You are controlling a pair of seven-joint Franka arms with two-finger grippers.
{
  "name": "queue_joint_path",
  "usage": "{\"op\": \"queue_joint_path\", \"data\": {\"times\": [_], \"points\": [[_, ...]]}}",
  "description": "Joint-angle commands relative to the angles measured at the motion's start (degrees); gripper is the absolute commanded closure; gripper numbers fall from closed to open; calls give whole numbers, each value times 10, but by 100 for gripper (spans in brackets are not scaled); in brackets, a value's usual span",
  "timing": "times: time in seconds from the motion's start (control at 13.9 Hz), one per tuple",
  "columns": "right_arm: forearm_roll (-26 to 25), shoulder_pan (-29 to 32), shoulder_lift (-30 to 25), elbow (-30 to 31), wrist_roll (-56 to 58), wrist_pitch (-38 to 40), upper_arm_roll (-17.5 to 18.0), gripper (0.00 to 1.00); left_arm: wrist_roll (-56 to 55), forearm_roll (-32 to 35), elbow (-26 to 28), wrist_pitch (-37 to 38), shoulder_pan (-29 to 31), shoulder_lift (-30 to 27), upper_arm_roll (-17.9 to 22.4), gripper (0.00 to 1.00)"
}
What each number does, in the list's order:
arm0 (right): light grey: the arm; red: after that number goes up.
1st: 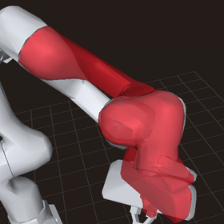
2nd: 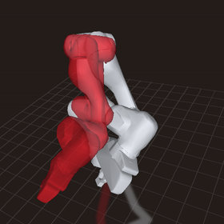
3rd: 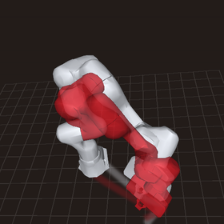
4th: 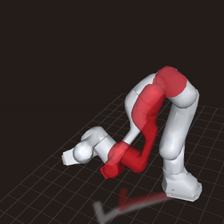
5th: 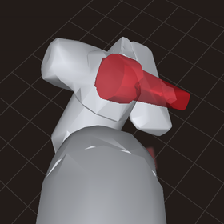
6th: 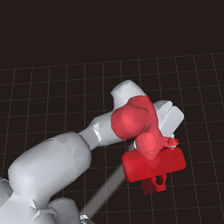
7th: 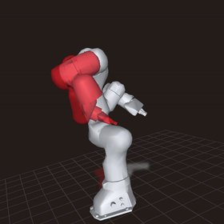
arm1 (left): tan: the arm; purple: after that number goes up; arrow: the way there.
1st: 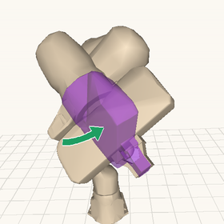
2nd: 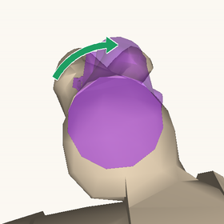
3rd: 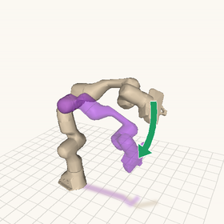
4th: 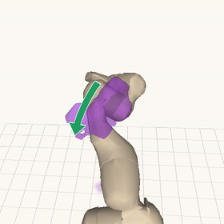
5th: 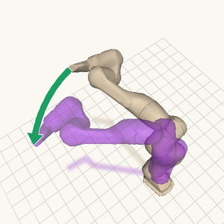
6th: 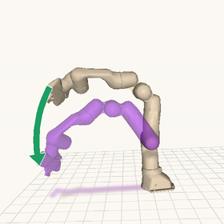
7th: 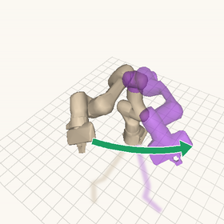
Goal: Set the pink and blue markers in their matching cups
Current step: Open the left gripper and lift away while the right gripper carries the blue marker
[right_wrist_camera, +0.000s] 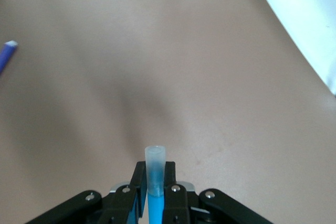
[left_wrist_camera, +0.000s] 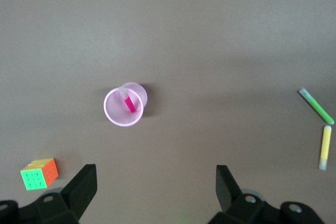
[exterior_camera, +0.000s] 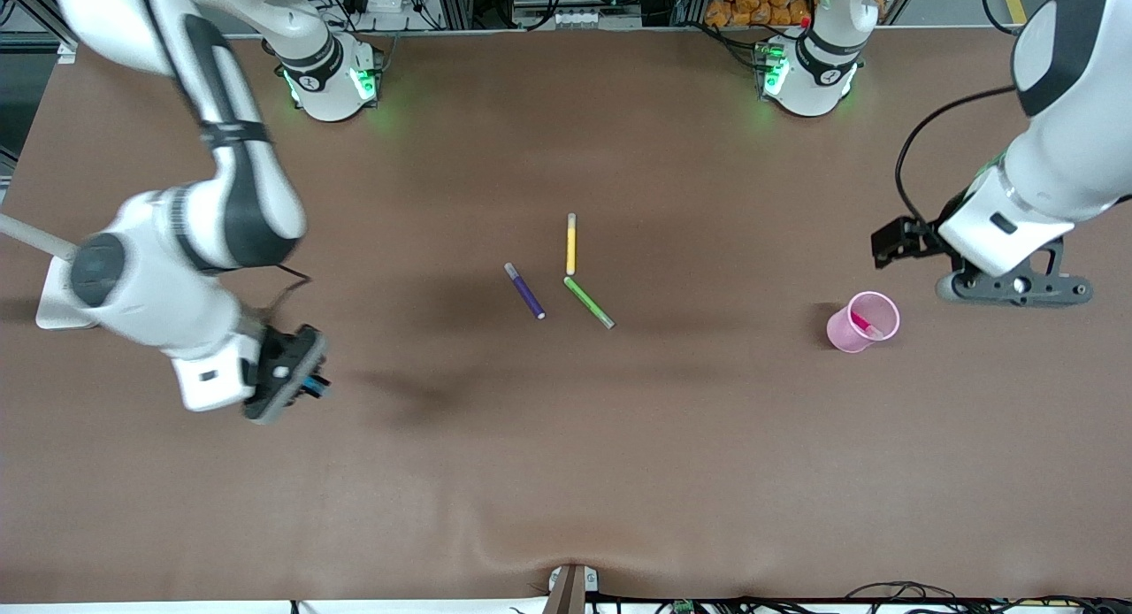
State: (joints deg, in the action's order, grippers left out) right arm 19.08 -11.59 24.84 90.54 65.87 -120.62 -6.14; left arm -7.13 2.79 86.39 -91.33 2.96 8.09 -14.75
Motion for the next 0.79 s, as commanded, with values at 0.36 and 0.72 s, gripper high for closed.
{"op": "queue_joint_path", "data": {"times": [0.36, 0.72], "points": [[152, 167, -11, 34, 386, 122, 12, 100, 45, -55, 9, 117, -23, -69, 58, 0], [238, 252, 1, 50, 547, 202, 11, 100, 53, -56, 60, 128, -32, -131, 60, 0]]}}
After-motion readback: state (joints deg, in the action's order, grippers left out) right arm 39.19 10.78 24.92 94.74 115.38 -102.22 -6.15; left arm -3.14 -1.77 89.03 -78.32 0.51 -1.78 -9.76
